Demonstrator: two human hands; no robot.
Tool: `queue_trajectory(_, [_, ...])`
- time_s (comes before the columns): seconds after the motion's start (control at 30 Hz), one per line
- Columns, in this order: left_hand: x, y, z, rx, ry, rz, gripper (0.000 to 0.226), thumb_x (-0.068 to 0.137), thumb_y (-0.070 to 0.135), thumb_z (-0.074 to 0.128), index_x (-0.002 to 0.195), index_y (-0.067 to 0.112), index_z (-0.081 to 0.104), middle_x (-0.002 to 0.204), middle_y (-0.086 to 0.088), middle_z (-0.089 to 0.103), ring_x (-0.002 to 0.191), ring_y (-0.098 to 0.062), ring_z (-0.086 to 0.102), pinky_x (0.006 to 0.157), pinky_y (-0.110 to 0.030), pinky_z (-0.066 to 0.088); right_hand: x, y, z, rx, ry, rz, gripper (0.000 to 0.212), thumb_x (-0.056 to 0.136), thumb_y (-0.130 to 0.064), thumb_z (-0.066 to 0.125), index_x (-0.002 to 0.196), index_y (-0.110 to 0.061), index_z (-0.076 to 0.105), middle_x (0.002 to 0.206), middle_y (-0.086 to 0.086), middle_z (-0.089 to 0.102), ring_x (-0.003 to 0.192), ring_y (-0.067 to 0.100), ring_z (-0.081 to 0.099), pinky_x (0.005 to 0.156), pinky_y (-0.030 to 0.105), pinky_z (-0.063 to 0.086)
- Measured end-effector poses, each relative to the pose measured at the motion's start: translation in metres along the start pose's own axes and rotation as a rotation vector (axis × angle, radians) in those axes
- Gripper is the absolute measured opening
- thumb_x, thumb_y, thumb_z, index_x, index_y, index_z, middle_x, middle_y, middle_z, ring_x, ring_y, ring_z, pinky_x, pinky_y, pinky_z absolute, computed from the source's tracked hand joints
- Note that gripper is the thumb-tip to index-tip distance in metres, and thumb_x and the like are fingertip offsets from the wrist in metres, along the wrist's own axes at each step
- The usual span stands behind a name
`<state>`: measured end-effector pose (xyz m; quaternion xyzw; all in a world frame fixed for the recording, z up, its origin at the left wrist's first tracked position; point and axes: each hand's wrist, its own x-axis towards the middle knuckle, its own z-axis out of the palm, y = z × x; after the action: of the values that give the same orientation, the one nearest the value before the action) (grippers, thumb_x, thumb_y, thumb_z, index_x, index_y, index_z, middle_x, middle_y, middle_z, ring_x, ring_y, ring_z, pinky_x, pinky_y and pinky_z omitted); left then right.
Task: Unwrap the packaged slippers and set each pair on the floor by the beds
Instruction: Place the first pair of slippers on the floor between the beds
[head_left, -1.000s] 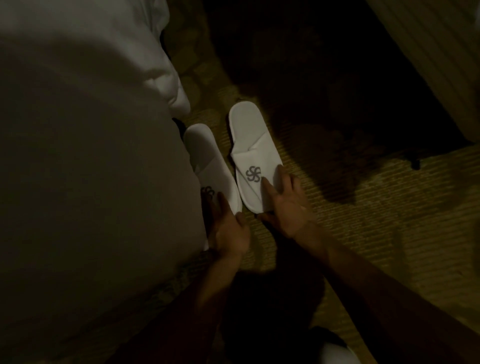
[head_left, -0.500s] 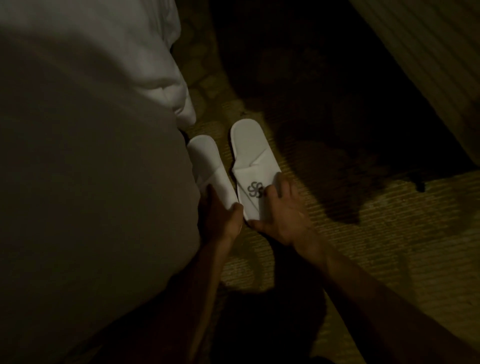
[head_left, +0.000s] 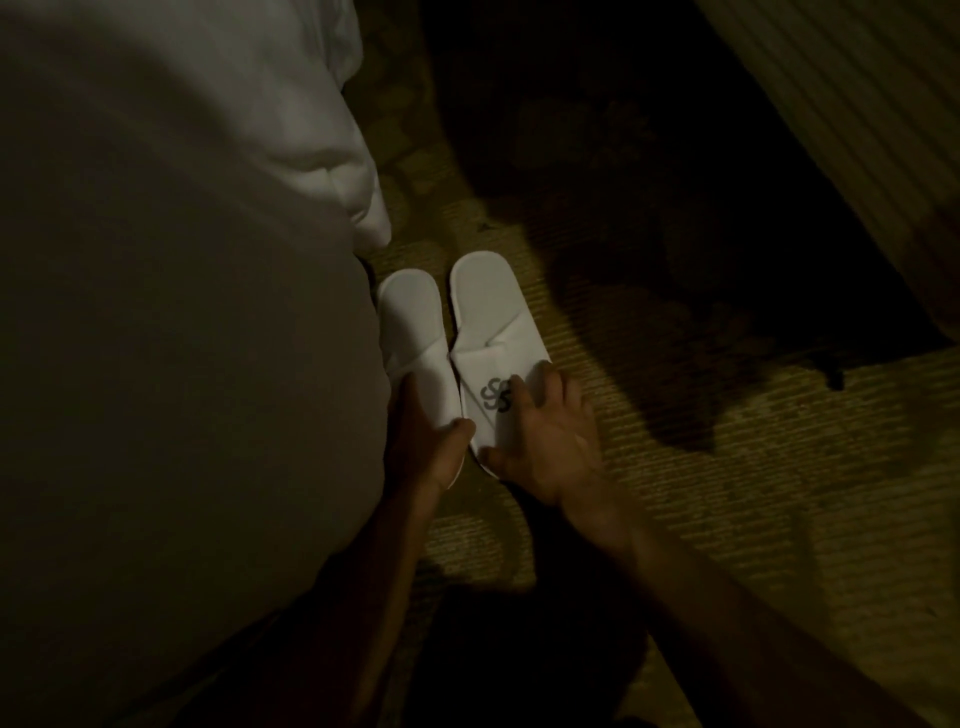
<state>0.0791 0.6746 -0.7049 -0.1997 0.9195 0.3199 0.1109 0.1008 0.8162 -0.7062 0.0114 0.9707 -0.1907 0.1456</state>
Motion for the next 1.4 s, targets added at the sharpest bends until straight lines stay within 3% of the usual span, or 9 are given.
queue_trajectory(0.13, [0.0,0.001,-0.002,-0.012,-0.021,0.019,0.09,0.084,0.031,0.069,0.155,0.025,0.015,0.163,0.005,0.01,0.147,-0.02,0.016,0.115,-0.034,0.022,0.005,0.002,-0.004,0.042,0.016,-0.01,0.092,0.077,-0.069,0.056,0.151,-0.025,0.022,0.155,0.011,0.018,0.133,0.036,0.025,0.104,0.047,0.031])
queue_trajectory(0.4, [-0.006,0.003,-0.007,-0.08,-0.056,0.048,0.087,0.088,0.023,0.066,0.156,0.023,0.013,0.164,0.005,0.009,0.147,-0.017,0.015,0.114,-0.027,0.016,0.016,-0.001,-0.01,-0.024,-0.07,-0.009,0.098,0.079,-0.069,0.055,0.154,-0.031,0.006,0.164,0.002,0.004,0.138,0.04,0.017,0.109,0.049,0.025])
queue_trajectory(0.63, [-0.007,0.003,-0.008,-0.081,-0.07,0.069,0.087,0.087,0.019,0.067,0.156,0.019,0.014,0.164,0.001,0.009,0.148,-0.019,0.014,0.116,-0.03,0.016,0.018,0.002,-0.007,-0.043,-0.066,-0.018,0.099,0.077,-0.07,0.055,0.154,-0.028,0.008,0.164,0.002,0.005,0.137,0.041,0.018,0.11,0.048,0.025])
queue_trajectory(0.83, [-0.008,0.0,-0.005,-0.056,-0.046,0.027,0.078,0.092,0.029,0.059,0.155,0.024,0.013,0.164,0.001,0.009,0.149,-0.019,0.011,0.118,-0.031,0.012,0.02,0.007,-0.003,-0.019,-0.022,-0.025,0.099,0.075,-0.068,0.06,0.153,-0.028,0.015,0.161,0.002,0.012,0.132,0.037,0.024,0.108,0.046,0.03])
queue_trajectory(1.4, [-0.009,0.006,-0.009,0.014,-0.064,-0.013,0.074,0.096,0.028,0.053,0.157,0.023,0.011,0.165,-0.001,0.008,0.15,-0.023,0.011,0.121,-0.034,0.012,0.015,-0.004,0.003,-0.072,-0.009,0.045,0.096,0.079,-0.066,0.055,0.154,-0.024,0.013,0.162,0.007,0.005,0.136,0.041,0.02,0.108,0.052,0.026])
